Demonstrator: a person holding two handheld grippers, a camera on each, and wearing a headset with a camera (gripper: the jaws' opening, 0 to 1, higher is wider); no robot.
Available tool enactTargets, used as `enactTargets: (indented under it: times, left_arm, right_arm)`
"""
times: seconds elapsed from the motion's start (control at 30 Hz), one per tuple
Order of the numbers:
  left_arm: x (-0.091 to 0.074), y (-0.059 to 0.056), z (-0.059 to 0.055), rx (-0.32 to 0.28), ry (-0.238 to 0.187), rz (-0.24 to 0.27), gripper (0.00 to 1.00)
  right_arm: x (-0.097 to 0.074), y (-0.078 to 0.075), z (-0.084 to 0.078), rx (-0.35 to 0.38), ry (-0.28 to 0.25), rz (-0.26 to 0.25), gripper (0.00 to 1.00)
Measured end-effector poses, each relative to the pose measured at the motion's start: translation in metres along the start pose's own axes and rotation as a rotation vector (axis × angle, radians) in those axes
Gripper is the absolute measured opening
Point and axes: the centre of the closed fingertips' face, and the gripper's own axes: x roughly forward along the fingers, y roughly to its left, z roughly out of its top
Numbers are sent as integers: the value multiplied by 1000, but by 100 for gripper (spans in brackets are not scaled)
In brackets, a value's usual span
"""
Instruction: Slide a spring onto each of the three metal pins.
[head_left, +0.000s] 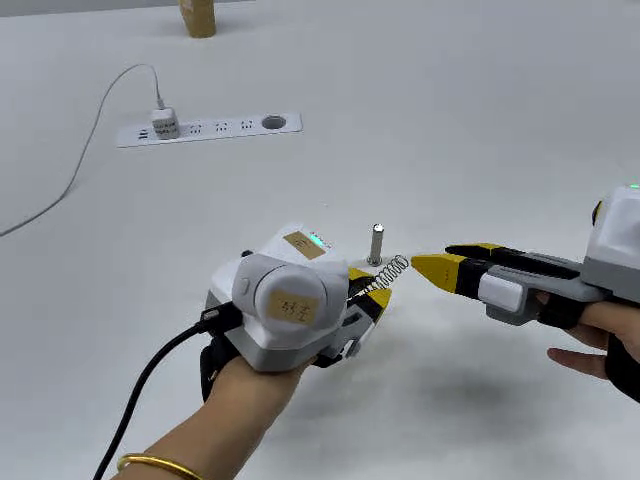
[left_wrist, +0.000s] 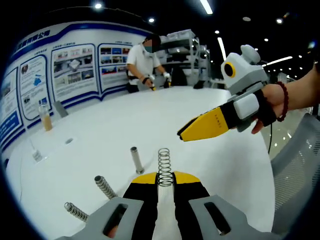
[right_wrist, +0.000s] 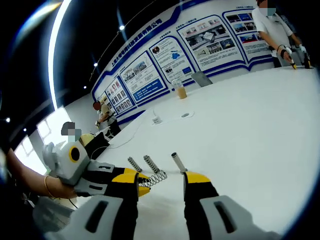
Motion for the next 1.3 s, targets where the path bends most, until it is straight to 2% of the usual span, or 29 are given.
enactTargets:
  times: [0.07, 0.23, 0.5, 0.63, 0.77, 1.0, 1.3]
  left_arm:
    - [-1, 0, 2, 1, -9, 1, 11]
    - [-6, -3, 14, -15, -77, 2, 11]
    - [-13, -5, 29, -44, -155, 8, 11]
    - [-15, -6, 31, -67, -176, 3, 11]
    - [-19, -7, 34, -99, -211, -8, 11]
    - [-24, -9, 37, -114, -241, -22, 11]
    - [-24, -7, 36, -120, -228, -19, 12]
  right_arm:
    - [1, 2, 2, 12, -9, 8, 34]
    - [4, 8, 5, 66, -29, 31, 32]
    - [7, 15, 10, 153, -49, 74, 27]
    - [8, 19, 15, 216, -74, 99, 25]
    - [10, 25, 14, 269, -63, 123, 19]
    - [14, 30, 14, 290, -62, 140, 15]
    - [14, 34, 14, 296, -53, 166, 13]
